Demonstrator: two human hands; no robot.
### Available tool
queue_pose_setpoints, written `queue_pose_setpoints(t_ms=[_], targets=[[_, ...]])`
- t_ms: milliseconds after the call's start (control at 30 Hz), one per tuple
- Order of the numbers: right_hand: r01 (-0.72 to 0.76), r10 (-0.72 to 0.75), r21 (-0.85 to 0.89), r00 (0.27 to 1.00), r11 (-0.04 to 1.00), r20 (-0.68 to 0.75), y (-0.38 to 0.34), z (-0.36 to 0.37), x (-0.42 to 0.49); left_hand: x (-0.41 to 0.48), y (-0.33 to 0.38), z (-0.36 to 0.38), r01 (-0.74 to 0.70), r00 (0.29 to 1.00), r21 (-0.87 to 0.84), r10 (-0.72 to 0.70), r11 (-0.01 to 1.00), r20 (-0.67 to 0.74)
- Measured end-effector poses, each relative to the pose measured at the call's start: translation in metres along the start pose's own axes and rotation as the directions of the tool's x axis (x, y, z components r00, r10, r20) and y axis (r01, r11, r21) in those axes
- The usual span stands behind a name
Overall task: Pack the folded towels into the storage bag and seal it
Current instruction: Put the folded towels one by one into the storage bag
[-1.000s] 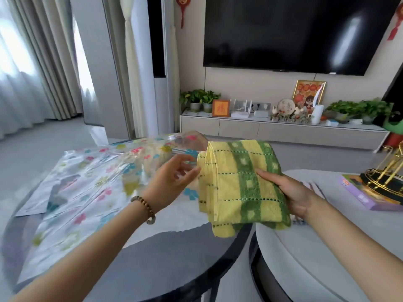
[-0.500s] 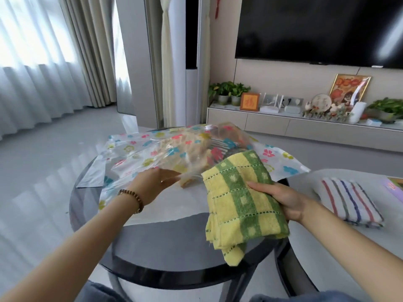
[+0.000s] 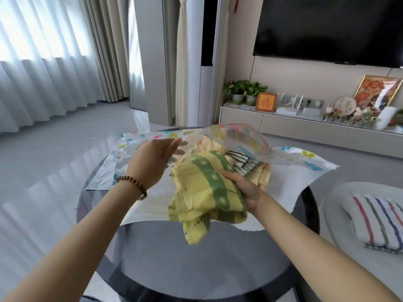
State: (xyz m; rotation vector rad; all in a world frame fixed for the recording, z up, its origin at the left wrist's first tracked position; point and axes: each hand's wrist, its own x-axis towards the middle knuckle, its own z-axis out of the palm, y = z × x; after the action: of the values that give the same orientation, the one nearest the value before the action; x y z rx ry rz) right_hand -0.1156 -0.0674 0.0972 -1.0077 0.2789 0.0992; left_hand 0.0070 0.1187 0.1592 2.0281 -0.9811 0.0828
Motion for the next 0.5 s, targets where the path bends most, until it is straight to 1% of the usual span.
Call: queue_pose_setpoints(t_ms=[67, 100, 133, 167, 200, 233, 267, 300, 333, 367, 400, 433, 467, 500], targets=[[0.072, -0.075, 0.104, 0.997, 0.992, 0.024, 0.0, 0.003, 0.041, 0.0, -0.002, -0.001, -0.016, 1.0, 0.02, 0.016, 1.0, -0.015], [0.08, -0.082, 0.099, 0.996, 0.992, 0.018, 0.003, 0.006, 0.056, 0.0, -0.003, -0.001, -0.018, 0.999, 0.018, 0.018, 1.0, -0.027], [0.075, -0.074, 0.018, 0.997, 0.997, -0.015, 0.011, 0.004, 0.069, 0.0, -0.004, -0.002, -0.01, 0.999, 0.001, 0.01, 1.0, -0.032], [0.042, -0.051, -0.121, 0.996, 0.992, -0.074, 0.021, 0.002, 0.077, 0.0, -0.004, -0.001, 0.002, 1.0, -0.025, -0.003, 1.0, -0.028], [-0.026, -0.017, -0.295, 0.99, 0.955, -0.142, 0.032, -0.001, 0.082, -0.001, -0.005, -0.001, 0.015, 1.0, -0.044, -0.015, 0.999, -0.014], [-0.119, 0.028, -0.457, 0.979, 0.882, -0.201, 0.044, -0.005, 0.082, -0.002, -0.007, -0.001, 0.023, 1.0, -0.049, -0.023, 0.999, 0.001], [-0.198, 0.046, -0.589, 0.964, 0.784, -0.263, 0.053, -0.01, 0.081, -0.003, -0.008, -0.002, 0.026, 1.0, -0.045, -0.025, 0.999, 0.015], [-0.222, 0.0, -0.696, 0.953, 0.682, -0.304, 0.06, -0.015, 0.078, -0.005, -0.01, -0.002, 0.028, 0.999, -0.046, -0.026, 0.999, 0.026], [-0.179, -0.123, -0.806, 0.947, 0.565, -0.297, 0.065, -0.018, 0.072, -0.007, -0.012, -0.003, 0.031, 0.999, -0.053, -0.029, 0.998, 0.038], [-0.099, -0.288, -0.907, 0.929, 0.41, -0.231, 0.068, -0.021, 0.067, -0.008, -0.013, -0.003, 0.035, 0.998, -0.063, -0.032, 0.997, 0.05], [-0.003, -0.408, -0.972, 0.908, 0.234, -0.101, 0.07, -0.022, 0.062, -0.009, -0.014, -0.002, 0.037, 0.998, -0.067, -0.033, 0.997, 0.06], [0.104, -0.441, -0.99, 0.896, 0.091, 0.054, 0.073, -0.02, 0.058, -0.009, -0.014, -0.002, 0.036, 0.997, -0.065, -0.032, 0.997, 0.066], [0.185, -0.387, -0.983, 0.906, -0.01, 0.175, 0.077, -0.017, 0.058, -0.009, -0.014, -0.001, 0.035, 0.997, -0.057, -0.031, 0.998, 0.07], [0.235, -0.287, -0.97, 0.926, -0.069, 0.244, 0.082, -0.012, 0.059, -0.009, -0.014, 0.0, 0.033, 0.997, -0.048, -0.03, 0.998, 0.071]])
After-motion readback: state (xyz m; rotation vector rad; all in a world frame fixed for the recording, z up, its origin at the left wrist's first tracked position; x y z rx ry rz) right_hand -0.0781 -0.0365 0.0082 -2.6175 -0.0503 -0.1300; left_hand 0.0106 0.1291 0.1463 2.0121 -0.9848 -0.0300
